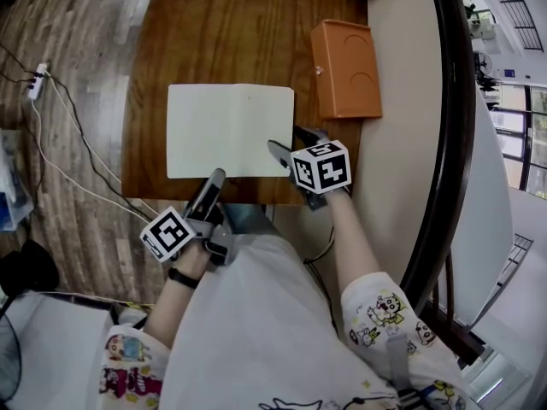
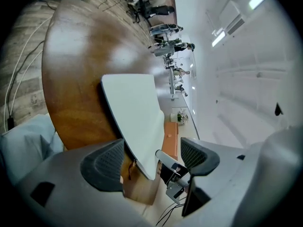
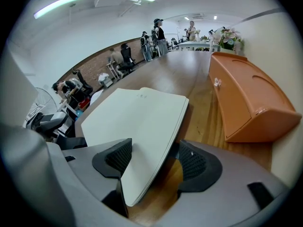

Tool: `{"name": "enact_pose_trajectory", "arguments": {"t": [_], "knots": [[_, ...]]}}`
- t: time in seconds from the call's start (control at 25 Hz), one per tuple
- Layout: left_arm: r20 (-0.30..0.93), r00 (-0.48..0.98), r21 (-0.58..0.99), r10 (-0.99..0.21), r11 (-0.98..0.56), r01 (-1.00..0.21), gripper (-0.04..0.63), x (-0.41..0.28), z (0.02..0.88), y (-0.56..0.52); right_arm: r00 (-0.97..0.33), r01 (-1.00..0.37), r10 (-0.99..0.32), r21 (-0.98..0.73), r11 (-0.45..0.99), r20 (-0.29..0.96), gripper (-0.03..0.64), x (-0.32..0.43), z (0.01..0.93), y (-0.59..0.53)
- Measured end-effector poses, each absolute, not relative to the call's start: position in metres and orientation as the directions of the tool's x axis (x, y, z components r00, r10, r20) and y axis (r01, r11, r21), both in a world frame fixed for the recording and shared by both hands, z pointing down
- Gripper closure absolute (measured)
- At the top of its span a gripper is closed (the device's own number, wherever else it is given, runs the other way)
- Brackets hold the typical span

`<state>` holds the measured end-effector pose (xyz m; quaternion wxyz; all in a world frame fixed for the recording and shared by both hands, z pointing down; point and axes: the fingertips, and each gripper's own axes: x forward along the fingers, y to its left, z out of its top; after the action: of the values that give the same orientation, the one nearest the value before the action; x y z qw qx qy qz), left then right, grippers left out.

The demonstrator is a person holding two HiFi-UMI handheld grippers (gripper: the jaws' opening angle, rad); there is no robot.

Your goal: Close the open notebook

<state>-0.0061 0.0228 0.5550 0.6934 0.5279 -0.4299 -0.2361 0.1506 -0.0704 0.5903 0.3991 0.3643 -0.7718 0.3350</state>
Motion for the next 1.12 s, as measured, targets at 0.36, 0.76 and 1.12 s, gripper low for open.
{"name": "enact_pose_trajectory", "arguments": {"t": [0.36, 0.76, 1.12], "knots": [[0.363, 0.466, 0.932, -0.807, 0.307, -0.195, 0.249, -0.058, 0.562, 0.025, -0.421, -0.825, -0.292, -0.229, 0.516, 0.859, 0.311, 0.146, 0.593, -0.069], [0.381, 0.423, 0.919, -0.822, 0.289, -0.267, 0.345, -0.094, 0.565, 0.016, -0.422, -0.829, -0.295, -0.233, 0.509, 0.858, 0.311, 0.146, 0.594, -0.071], [0.38, 0.453, 0.916, -0.807, 0.26, -0.306, 0.354, -0.11, 0.568, -0.001, -0.419, -0.836, -0.302, -0.234, 0.497, 0.856, 0.311, 0.145, 0.593, -0.071]]}}
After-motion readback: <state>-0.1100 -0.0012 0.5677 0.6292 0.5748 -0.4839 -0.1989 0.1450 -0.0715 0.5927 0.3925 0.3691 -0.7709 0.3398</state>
